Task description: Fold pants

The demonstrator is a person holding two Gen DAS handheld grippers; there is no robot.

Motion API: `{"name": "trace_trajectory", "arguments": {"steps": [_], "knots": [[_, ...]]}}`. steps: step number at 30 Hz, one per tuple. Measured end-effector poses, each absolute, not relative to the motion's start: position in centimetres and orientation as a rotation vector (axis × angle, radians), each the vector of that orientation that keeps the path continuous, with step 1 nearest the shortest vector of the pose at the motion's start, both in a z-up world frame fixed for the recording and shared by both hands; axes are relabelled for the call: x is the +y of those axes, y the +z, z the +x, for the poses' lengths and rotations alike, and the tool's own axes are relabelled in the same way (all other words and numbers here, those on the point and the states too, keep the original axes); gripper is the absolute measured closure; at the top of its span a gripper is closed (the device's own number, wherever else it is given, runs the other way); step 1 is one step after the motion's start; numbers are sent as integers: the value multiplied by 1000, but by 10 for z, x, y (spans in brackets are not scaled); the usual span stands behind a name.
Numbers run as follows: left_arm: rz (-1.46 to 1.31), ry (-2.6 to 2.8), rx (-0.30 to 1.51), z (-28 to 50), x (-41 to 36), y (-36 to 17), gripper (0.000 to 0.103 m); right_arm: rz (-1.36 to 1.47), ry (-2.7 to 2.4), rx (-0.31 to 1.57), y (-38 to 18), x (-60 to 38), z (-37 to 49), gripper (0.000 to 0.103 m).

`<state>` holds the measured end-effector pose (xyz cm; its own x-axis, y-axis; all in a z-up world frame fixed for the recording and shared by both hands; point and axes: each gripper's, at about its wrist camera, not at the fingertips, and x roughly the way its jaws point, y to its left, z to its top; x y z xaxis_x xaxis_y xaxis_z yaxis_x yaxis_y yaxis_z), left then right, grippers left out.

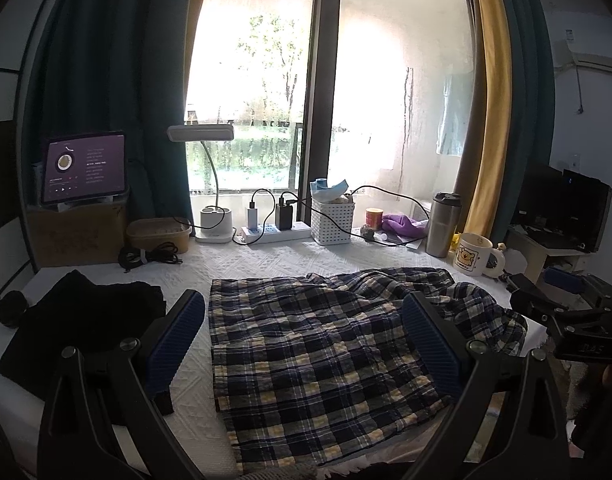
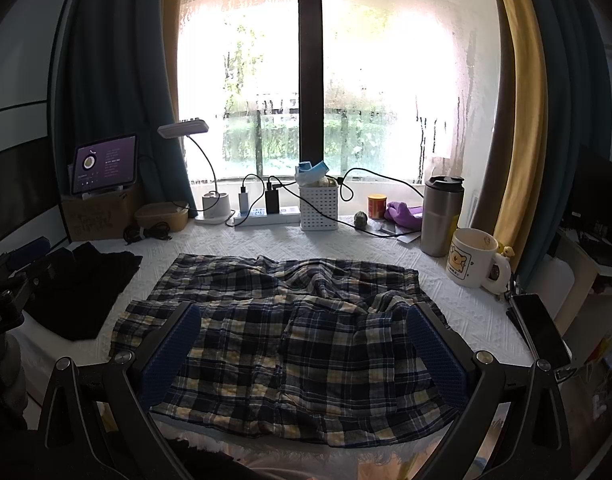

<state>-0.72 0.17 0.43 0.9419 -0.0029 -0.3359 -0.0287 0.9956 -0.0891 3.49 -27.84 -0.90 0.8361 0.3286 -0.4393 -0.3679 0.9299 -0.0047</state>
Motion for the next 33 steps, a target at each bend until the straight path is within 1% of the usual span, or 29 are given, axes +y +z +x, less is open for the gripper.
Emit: {"name": "trace_trajectory", "arguments": {"steps": [33], "knots": [[-102, 21, 374, -4, 4, 3, 5, -87, 368, 450, -9, -278, 35, 0]]}}
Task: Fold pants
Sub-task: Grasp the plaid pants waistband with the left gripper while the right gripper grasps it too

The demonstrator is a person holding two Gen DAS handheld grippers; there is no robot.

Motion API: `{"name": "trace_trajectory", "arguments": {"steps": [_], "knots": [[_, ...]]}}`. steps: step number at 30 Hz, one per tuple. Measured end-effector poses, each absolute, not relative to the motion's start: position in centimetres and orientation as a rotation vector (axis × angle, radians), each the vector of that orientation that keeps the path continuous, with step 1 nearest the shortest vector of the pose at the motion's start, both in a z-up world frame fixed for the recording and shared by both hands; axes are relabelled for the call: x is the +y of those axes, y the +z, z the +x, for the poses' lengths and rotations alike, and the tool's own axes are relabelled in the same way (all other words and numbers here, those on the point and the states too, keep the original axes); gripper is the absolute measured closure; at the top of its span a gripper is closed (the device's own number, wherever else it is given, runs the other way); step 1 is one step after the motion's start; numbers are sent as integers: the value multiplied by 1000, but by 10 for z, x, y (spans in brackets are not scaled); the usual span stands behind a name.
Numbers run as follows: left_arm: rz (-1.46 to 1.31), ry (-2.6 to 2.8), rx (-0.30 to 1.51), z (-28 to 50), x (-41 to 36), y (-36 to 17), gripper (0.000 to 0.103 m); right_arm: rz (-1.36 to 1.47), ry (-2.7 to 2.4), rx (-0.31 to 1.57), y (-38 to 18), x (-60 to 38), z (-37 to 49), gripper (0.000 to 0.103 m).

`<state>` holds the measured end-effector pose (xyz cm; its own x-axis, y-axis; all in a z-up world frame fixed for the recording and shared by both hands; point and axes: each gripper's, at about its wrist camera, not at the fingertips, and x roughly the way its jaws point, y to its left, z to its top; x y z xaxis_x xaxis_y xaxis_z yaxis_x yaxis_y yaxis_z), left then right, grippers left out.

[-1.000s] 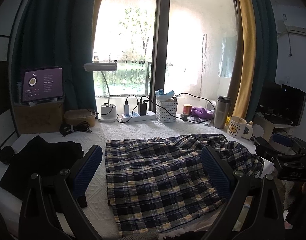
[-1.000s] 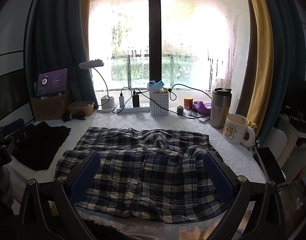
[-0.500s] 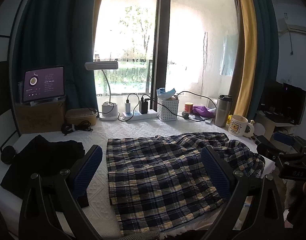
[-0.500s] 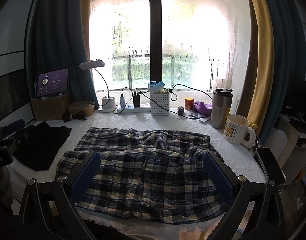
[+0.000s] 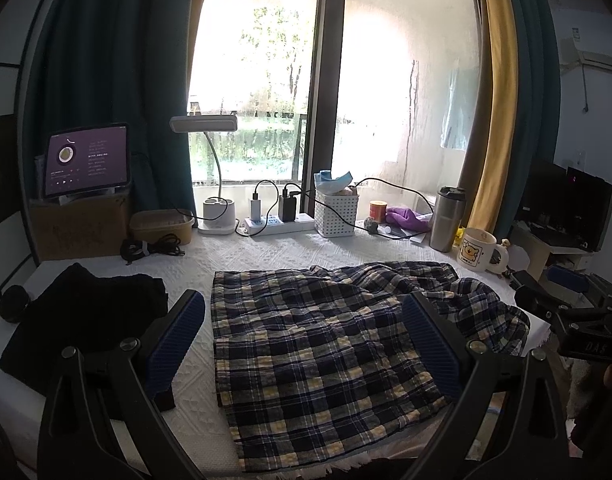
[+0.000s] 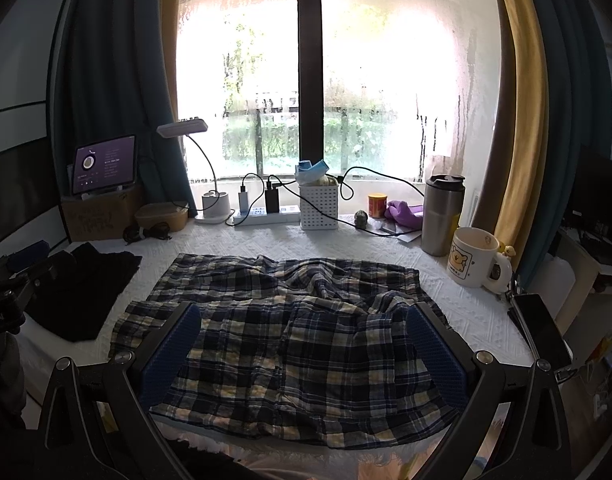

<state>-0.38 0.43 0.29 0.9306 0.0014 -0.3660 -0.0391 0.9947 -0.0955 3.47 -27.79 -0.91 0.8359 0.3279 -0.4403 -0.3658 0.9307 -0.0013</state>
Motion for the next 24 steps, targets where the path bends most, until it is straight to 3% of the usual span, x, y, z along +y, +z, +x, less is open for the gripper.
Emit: {"name": "trace_trajectory", "arguments": {"steps": [10, 24], "knots": [[-82, 26, 410, 7, 3, -4, 5, -80, 361, 478, -18, -283, 44, 0], [-76, 70, 599, 84, 19, -48, 5, -66, 298, 619, -60, -298, 129, 0]]}}
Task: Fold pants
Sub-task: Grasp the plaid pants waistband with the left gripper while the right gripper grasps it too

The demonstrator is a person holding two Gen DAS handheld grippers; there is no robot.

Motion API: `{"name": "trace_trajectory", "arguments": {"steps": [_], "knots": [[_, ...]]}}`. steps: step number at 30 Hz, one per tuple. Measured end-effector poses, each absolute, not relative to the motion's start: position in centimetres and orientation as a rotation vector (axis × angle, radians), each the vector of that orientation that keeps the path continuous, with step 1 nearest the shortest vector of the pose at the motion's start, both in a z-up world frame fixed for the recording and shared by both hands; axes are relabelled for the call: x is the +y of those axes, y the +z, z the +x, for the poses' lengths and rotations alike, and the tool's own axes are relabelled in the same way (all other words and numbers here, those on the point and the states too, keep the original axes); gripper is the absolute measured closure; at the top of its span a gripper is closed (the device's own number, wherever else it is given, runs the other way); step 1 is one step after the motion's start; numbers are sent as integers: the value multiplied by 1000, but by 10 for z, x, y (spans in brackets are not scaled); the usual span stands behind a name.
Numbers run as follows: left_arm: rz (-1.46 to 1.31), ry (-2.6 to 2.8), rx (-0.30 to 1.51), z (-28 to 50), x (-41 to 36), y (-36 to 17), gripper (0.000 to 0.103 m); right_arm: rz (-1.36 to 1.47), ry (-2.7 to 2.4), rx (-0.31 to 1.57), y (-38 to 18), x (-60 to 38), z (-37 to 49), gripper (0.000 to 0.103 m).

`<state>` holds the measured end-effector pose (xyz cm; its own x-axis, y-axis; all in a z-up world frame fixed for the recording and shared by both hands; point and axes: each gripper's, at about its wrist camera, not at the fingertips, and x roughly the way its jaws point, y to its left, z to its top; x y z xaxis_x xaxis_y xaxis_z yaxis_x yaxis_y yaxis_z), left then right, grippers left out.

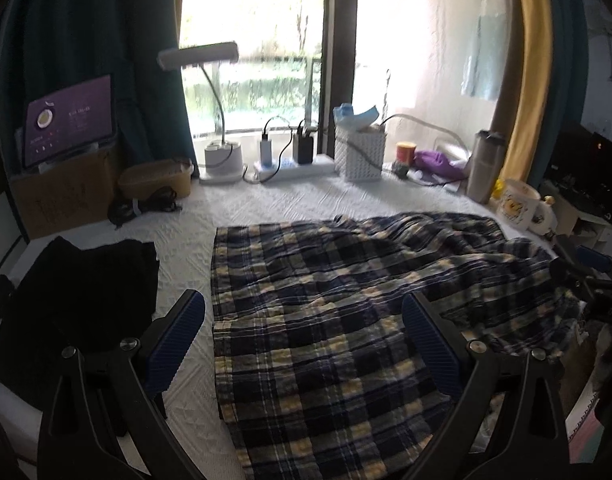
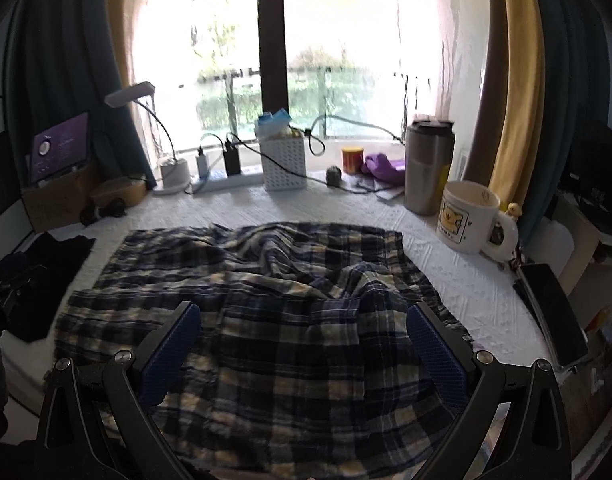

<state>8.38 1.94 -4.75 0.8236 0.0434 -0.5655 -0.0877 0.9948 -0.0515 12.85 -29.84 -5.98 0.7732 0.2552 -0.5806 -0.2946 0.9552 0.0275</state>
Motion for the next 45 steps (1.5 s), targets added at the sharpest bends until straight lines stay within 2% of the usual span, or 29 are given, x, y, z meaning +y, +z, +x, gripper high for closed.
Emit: {"name": "trace_trajectory", "arguments": {"steps": [20, 27, 32, 34, 35, 38, 39, 40, 41, 42, 45], "knots": [[-149, 198, 790, 221, 104, -79, 5, -97, 251, 702, -61, -331, 282, 0], [-177, 189, 910, 264, 123, -115, 5, -99, 296, 849, -100, -334, 343, 0], [-171, 155, 971, 291, 128, -134, 7, -68, 312, 925, -131, -330, 365, 13], [-177, 135, 981, 297, 128, -141, 20, -54, 330, 964, -144, -328, 375, 20], [-164, 143, 973, 299, 126, -143, 20, -53, 329, 978, -149, -326, 378, 21], [-92, 142, 936, 299, 114, -142, 33, -69, 332, 966, -150, -322, 379, 38], [-86, 121, 926, 299, 110, -141, 51, -61, 351, 966, -150, -321, 379, 58], [-79, 101, 920, 297, 106, -140, 72, -61, 362, 961, -149, -318, 378, 67], [-68, 83, 918, 297, 102, -139, 84, -79, 359, 952, -148, -314, 378, 68], [-55, 82, 915, 295, 100, -137, 101, -105, 352, 940, -145, -309, 377, 72], [-50, 86, 862, 291, 103, -127, 102, -133, 343, 874, -127, -298, 372, 73]]}}
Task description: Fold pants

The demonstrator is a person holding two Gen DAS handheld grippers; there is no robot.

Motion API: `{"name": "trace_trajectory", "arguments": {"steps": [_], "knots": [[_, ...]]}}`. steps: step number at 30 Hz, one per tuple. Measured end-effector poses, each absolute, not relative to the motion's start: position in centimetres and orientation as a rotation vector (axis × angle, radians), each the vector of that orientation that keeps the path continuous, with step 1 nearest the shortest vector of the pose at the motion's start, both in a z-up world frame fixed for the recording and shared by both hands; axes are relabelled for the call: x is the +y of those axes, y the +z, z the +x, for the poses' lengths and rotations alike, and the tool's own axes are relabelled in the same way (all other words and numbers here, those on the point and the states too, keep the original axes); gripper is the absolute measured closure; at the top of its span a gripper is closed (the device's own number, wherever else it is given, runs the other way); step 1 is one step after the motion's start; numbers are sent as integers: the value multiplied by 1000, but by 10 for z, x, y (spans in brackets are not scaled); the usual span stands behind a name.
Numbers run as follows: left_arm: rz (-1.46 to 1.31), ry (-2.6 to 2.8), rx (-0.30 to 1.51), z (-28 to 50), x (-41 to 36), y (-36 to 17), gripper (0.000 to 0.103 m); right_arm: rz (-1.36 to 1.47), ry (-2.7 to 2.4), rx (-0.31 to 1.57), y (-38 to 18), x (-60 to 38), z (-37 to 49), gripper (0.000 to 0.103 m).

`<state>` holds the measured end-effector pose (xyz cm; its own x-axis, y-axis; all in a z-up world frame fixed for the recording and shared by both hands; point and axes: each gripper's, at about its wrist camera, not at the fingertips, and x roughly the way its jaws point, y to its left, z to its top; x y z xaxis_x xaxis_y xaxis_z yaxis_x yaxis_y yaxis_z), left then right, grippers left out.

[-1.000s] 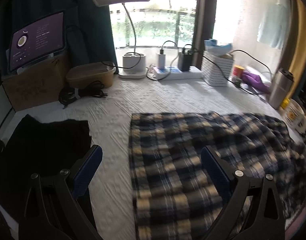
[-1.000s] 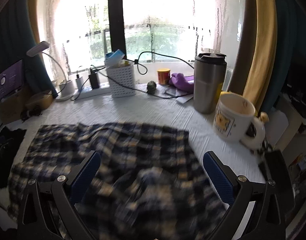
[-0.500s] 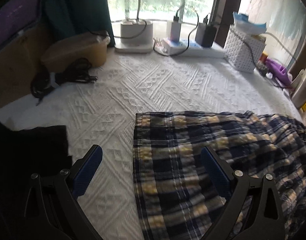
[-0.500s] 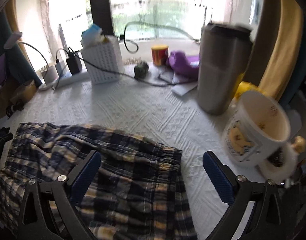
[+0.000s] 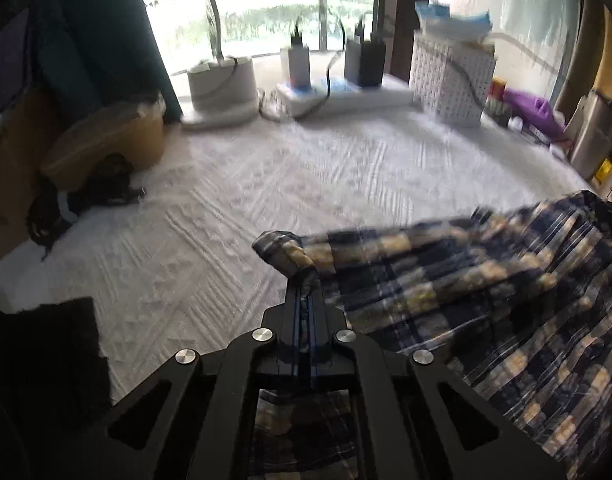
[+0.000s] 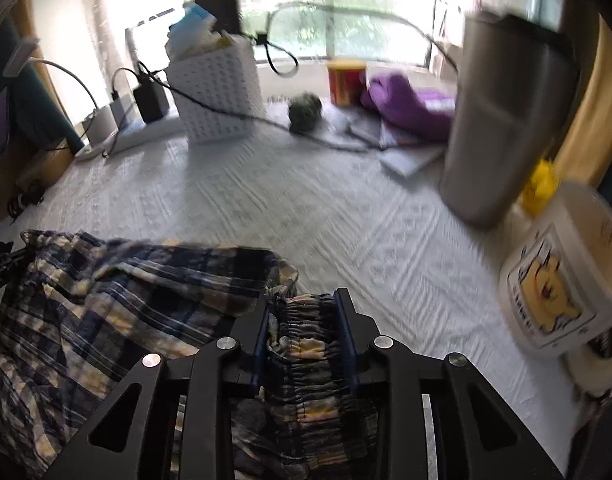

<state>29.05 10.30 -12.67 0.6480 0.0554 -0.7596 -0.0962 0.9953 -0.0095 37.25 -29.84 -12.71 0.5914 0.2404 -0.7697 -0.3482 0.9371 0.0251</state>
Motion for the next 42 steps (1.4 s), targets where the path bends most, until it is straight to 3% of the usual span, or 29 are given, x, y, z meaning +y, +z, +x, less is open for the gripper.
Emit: {"name": "trace_trajectory", "arguments": {"steps": [11, 15, 21, 23, 24, 25, 27, 30, 42], "knots": [[-88, 134, 660, 292, 149, -66, 102, -159, 312, 658, -54, -274, 380, 73], [-90, 159, 653, 306, 163, -70, 102, -134, 289, 677, -65, -270, 399, 73], [-96, 150, 782, 333, 162, -109, 98, -135, 226, 784, -111, -277, 421, 73], [-99, 156, 847, 336, 162, -121, 93, -135, 202, 813, -121, -280, 425, 73], [-112, 163, 863, 334, 165, -122, 80, -132, 190, 823, -126, -284, 426, 73], [-129, 171, 868, 330, 168, -123, 58, -133, 186, 834, -127, -286, 428, 73], [-157, 194, 850, 317, 174, -121, 42, -132, 190, 821, -122, -289, 426, 65], [-176, 210, 865, 294, 178, -117, 41, -144, 182, 761, -107, -297, 411, 25], [-216, 113, 998, 221, 131, -152, 41, -143, 289, 808, -104, -340, 329, 24]]}}
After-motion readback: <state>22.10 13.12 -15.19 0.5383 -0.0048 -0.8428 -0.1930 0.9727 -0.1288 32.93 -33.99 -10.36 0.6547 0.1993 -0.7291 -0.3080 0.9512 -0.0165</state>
